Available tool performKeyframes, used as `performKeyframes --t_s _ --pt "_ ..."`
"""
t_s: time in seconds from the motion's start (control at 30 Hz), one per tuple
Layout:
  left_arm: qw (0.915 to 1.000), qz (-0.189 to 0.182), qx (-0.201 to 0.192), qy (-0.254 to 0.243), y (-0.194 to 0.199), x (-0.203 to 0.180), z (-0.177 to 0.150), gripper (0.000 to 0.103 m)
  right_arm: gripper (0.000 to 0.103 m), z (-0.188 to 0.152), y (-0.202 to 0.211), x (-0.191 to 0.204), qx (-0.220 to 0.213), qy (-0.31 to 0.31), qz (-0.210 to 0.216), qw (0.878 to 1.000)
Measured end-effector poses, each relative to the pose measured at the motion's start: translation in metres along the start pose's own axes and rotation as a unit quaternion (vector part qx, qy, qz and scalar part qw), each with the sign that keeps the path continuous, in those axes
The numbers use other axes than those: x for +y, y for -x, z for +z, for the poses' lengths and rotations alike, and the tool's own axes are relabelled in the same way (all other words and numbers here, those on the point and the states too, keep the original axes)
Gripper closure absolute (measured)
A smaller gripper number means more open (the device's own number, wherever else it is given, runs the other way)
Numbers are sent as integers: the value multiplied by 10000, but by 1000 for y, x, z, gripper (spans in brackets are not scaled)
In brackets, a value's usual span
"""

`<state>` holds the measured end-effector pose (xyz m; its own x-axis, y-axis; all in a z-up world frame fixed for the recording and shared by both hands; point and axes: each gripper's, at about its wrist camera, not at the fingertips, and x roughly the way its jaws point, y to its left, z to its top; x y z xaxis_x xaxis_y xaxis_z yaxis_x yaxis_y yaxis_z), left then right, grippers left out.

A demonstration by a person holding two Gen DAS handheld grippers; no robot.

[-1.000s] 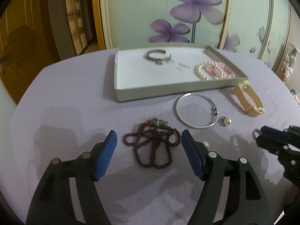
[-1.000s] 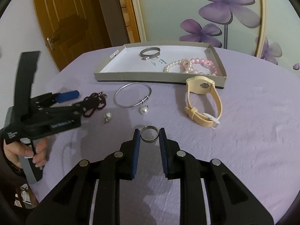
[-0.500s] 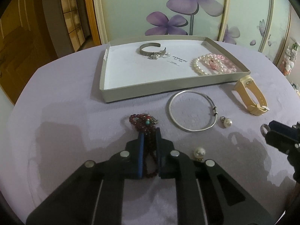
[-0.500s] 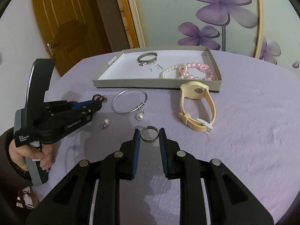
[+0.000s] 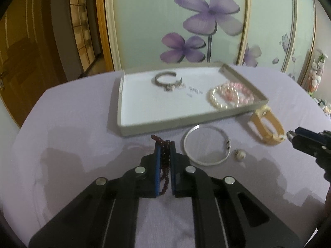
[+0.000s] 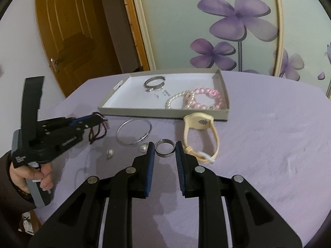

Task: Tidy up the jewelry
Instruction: 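Close the right tool on the silver ring while the left tool grasps the dark red bead bracelet, then carry the silver ring and bead bracelet with both tools over the white tray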

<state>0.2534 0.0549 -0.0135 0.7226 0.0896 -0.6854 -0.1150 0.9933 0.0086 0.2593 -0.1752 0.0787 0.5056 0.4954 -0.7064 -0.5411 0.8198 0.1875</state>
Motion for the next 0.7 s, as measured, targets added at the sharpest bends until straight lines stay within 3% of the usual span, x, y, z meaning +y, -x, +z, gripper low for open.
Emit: performKeyframes --t_s 0.33,0.7 --pt "9986 59 -526 13 13 0 34 95 82 19 4 -17 -296 18 -170 9994" --pt "9967 58 -806 83 0 -5 86 95 82 44 -9 -23 -424 158 -168 9988"
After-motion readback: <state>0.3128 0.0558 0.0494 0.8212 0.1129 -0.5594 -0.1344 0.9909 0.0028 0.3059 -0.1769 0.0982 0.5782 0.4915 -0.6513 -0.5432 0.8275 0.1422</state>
